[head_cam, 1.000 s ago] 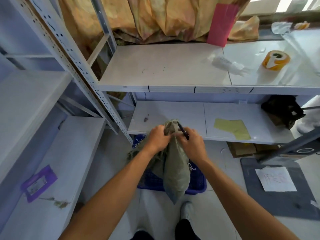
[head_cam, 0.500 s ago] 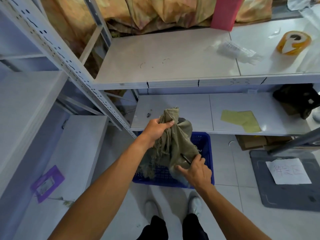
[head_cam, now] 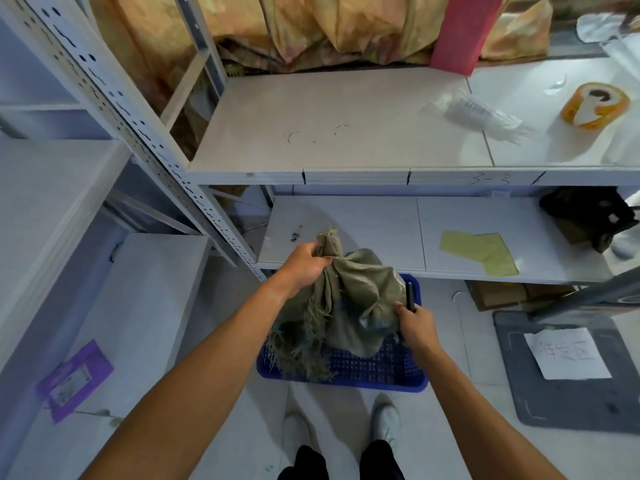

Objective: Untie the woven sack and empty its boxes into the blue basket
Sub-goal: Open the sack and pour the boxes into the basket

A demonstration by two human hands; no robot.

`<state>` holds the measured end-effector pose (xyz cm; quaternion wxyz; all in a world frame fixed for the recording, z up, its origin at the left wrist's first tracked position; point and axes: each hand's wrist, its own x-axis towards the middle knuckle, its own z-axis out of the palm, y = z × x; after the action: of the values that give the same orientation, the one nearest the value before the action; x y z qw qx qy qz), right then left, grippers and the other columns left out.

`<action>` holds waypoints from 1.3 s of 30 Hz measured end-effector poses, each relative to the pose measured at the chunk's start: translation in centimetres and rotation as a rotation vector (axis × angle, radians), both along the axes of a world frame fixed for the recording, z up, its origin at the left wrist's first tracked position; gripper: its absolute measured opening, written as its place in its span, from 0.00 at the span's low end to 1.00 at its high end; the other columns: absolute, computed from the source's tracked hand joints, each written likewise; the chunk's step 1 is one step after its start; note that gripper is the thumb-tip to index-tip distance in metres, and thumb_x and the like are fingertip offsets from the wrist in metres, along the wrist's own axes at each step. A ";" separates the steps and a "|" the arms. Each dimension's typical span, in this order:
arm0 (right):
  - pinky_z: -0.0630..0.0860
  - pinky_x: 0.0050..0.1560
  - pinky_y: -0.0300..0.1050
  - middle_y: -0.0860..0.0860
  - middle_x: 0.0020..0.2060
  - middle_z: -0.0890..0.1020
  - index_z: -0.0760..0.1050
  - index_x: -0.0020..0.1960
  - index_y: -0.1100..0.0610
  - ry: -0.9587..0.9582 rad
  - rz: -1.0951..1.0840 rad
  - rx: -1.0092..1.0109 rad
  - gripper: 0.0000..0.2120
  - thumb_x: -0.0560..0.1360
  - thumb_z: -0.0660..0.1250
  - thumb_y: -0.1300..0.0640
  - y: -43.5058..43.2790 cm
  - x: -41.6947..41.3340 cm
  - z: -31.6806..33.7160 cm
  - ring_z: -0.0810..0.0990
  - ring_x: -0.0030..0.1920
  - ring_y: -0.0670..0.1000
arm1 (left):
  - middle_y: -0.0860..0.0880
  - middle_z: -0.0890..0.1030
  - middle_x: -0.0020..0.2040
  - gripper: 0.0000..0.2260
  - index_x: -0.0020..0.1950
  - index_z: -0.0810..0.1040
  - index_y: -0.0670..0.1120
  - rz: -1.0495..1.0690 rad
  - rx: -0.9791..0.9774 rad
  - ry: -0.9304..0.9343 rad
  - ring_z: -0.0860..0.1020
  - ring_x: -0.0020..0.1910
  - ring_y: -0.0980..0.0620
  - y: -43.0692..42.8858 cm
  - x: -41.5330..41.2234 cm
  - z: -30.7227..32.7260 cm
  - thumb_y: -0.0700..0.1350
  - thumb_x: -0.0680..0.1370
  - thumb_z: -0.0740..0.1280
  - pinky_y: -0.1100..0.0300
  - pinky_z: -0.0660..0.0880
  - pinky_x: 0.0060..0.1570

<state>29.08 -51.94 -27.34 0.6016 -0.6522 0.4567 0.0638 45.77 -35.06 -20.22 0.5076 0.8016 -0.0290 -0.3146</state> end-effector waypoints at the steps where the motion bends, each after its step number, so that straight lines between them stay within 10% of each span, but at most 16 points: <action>1: 0.74 0.36 0.47 0.57 0.42 0.82 0.78 0.52 0.59 0.001 0.007 -0.008 0.09 0.82 0.62 0.55 -0.2 0.3 0.2 0.79 0.40 0.54 | 0.48 0.82 0.57 0.14 0.66 0.78 0.44 -0.023 0.057 -0.035 0.79 0.59 0.47 0.0 0.4 -1.0 0.41 0.80 0.69 0.52 0.75 0.63; 10: 0.76 0.40 0.51 0.61 0.42 0.80 0.74 0.46 0.58 0.096 0.049 -0.014 0.08 0.81 0.63 0.55 -1.9 1.6 -1.0 0.78 0.41 0.58 | 0.47 0.79 0.43 0.09 0.50 0.80 0.40 -0.155 0.472 -0.165 0.77 0.44 0.46 1.0 2.6 -9.6 0.45 0.80 0.67 0.57 0.71 0.40; 23: 0.70 0.31 0.44 0.54 0.38 0.77 0.76 0.50 0.59 -0.003 -0.244 0.100 0.07 0.81 0.64 0.55 -0.7 1.9 -1.2 0.74 0.35 0.50 | 0.50 0.79 0.53 0.15 0.68 0.77 0.43 -0.089 0.196 -0.215 0.77 0.53 0.51 -3.2 2.5 -10.1 0.47 0.85 0.60 0.59 0.71 0.51; 35: 0.71 0.35 0.47 0.56 0.39 0.77 0.75 0.44 0.56 0.058 -0.160 0.051 0.08 0.81 0.63 0.55 -1.3 2.9 -2.7 0.74 0.38 0.54 | 0.44 0.81 0.47 0.11 0.52 0.79 0.45 -0.204 0.368 -0.192 0.80 0.48 0.43 -3.3 3.2 -12.9 0.49 0.85 0.60 0.55 0.74 0.44; 39: 0.71 0.31 0.44 0.54 0.37 0.78 0.77 0.47 0.56 0.068 -0.120 0.066 0.07 0.81 0.63 0.55 -0.9 3.7 -2.9 0.74 0.34 0.51 | 0.44 0.76 0.70 0.18 0.73 0.73 0.48 -0.241 0.344 -0.098 0.74 0.68 0.43 -2.3 3.0 -13.9 0.52 0.85 0.59 0.49 0.72 0.66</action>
<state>32.76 -52.88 -30.25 0.6097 -0.6010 0.5128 0.0648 48.73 -37.33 -34.09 0.3199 0.8816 -0.0949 -0.3338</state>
